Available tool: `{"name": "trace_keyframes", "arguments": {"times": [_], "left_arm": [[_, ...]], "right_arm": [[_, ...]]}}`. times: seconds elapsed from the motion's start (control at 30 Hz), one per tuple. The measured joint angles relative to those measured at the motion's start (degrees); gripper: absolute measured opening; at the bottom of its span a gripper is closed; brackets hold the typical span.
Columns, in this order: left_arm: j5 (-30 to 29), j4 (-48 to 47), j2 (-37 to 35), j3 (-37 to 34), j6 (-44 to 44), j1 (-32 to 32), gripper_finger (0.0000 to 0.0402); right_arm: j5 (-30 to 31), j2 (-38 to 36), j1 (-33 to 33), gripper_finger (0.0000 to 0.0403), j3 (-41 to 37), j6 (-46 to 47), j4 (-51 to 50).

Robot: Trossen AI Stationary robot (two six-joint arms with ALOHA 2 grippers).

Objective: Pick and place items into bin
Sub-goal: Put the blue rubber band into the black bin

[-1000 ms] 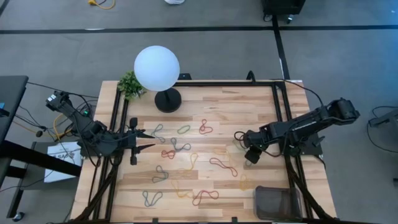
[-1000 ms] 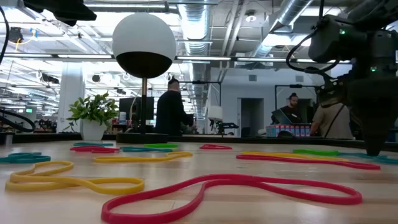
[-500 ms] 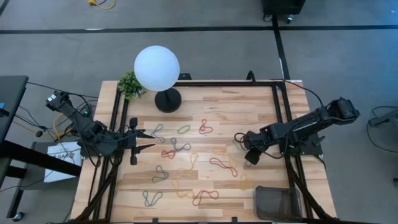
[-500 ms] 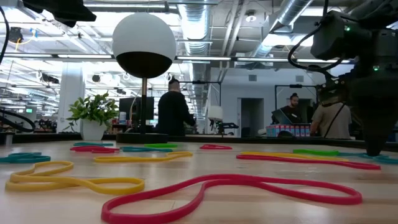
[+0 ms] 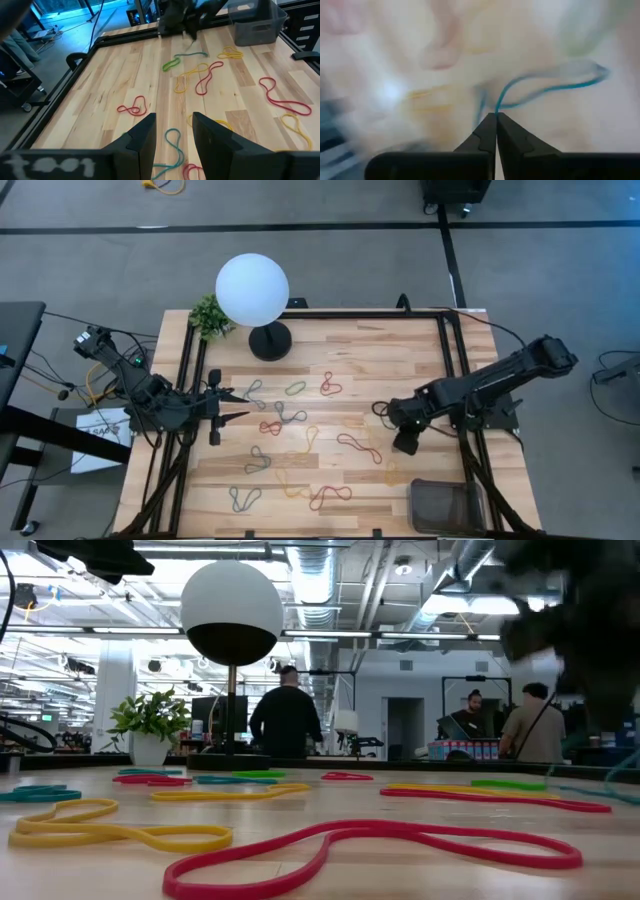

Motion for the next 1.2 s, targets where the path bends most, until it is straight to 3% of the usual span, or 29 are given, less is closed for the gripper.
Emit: {"name": "trace_keyframes", "arguments": {"times": [0.23,0.47,0.7,0.87,1.2], "left_arm": [[0.26,-0.25,0.00,0.00,0.02,0.01,0.0119],[0.27,-1.55,0.00,0.00,1.71,0.02,0.0119],[0.27,-1.57,0.00,0.00,6.00,0.02,0.0119],[0.21,-1.46,0.00,0.00,9.12,0.00,0.0119],[0.15,-1.43,0.00,0.00,14.34,0.02,0.0119]], "right_arm": [[-10.10,-0.12,5.74,0.0001,16.13,11.94,-10.29],[-7.59,-0.14,16.75,0.0001,26.65,27.96,-15.84],[3.03,1.27,32.14,0.0001,27.39,52.86,-16.08],[5.49,5.19,40.29,0.0000,27.39,64.31,-14.95],[4.04,15.89,45.51,0.0006,27.35,70.12,-10.32]]}}
